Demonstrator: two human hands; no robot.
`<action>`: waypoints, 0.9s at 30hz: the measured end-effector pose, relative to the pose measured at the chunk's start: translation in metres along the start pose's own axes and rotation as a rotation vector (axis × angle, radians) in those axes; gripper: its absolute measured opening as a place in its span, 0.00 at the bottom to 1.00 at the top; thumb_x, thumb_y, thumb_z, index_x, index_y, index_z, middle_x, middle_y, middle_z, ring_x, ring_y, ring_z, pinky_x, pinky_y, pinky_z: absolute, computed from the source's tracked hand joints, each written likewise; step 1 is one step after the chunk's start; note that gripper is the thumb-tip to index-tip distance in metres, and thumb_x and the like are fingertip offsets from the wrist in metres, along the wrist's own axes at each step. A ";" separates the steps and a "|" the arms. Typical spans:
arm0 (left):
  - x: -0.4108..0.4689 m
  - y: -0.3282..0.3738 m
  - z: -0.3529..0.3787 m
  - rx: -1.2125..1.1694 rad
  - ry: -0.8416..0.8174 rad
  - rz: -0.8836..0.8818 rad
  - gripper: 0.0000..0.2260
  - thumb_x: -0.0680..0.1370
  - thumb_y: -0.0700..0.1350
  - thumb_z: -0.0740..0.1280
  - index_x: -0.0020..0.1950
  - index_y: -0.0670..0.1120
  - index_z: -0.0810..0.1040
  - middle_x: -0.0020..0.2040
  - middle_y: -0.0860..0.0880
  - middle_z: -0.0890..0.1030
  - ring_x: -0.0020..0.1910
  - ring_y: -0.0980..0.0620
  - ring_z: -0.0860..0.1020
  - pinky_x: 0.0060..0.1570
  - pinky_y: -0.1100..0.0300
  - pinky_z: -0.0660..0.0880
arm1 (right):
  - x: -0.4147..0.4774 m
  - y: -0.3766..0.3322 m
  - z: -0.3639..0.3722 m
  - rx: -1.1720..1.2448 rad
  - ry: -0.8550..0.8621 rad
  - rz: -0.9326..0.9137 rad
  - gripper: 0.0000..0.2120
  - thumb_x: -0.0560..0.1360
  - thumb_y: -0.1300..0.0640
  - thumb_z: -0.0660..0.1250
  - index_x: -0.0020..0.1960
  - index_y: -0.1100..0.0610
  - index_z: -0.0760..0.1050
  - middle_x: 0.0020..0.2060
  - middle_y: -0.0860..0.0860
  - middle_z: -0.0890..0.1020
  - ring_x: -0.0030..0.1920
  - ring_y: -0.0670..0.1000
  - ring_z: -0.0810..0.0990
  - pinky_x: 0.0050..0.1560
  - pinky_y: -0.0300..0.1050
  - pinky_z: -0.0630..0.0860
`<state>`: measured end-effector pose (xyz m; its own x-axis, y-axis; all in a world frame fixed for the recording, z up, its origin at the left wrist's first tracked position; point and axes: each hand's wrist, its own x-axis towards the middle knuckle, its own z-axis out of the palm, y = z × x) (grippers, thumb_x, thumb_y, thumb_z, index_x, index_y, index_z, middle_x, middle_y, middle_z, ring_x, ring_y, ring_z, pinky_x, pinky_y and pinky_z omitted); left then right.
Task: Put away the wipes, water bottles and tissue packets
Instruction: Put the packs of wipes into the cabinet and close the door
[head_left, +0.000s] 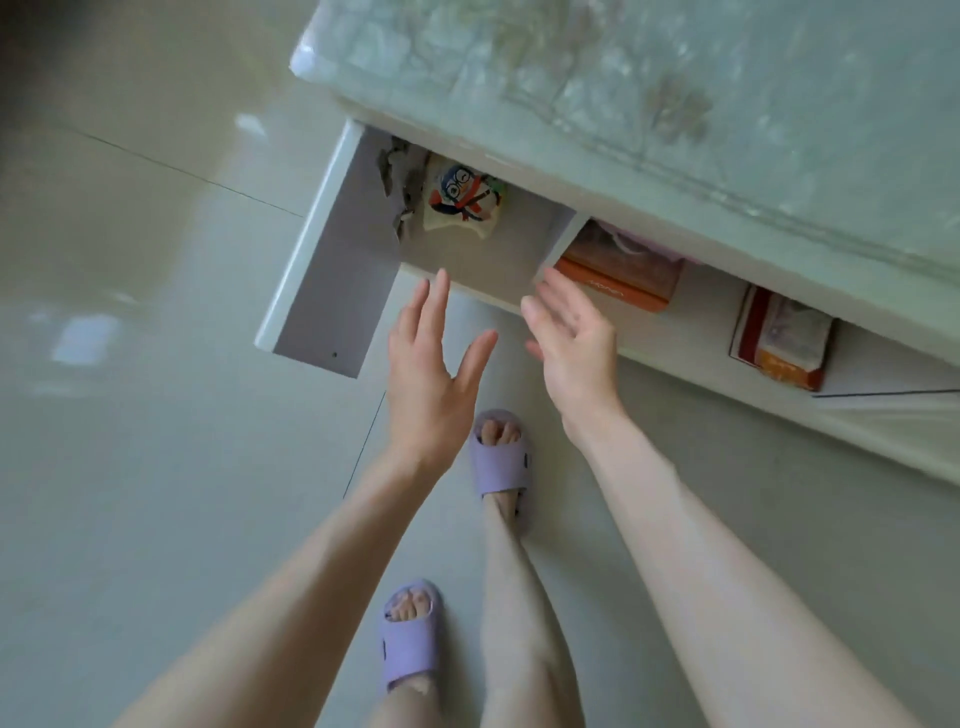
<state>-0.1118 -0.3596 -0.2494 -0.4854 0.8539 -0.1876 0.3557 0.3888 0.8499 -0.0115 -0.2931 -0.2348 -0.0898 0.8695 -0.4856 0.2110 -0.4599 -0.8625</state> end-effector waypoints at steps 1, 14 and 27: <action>-0.011 0.015 -0.009 0.002 -0.008 0.018 0.28 0.78 0.47 0.67 0.76 0.45 0.61 0.75 0.46 0.64 0.75 0.51 0.61 0.69 0.67 0.54 | -0.018 -0.010 -0.007 0.007 0.008 0.000 0.22 0.78 0.60 0.66 0.72 0.56 0.68 0.69 0.53 0.74 0.55 0.38 0.77 0.67 0.49 0.73; -0.079 0.198 -0.016 0.000 -0.203 0.177 0.28 0.79 0.48 0.66 0.77 0.49 0.60 0.74 0.49 0.65 0.73 0.54 0.62 0.67 0.69 0.56 | -0.128 -0.131 -0.149 0.174 0.283 -0.034 0.21 0.78 0.60 0.66 0.70 0.57 0.69 0.67 0.56 0.75 0.61 0.46 0.76 0.68 0.55 0.72; -0.050 0.337 0.183 -0.018 -0.340 0.172 0.29 0.79 0.51 0.66 0.77 0.51 0.58 0.75 0.49 0.64 0.74 0.51 0.62 0.70 0.61 0.59 | -0.042 -0.156 -0.372 0.231 0.436 -0.056 0.21 0.78 0.60 0.67 0.69 0.56 0.70 0.66 0.55 0.76 0.60 0.45 0.77 0.65 0.51 0.74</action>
<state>0.1787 -0.2081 -0.0440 -0.1255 0.9734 -0.1914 0.3933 0.2260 0.8912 0.3218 -0.1908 -0.0266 0.3311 0.8657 -0.3754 -0.0080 -0.3952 -0.9185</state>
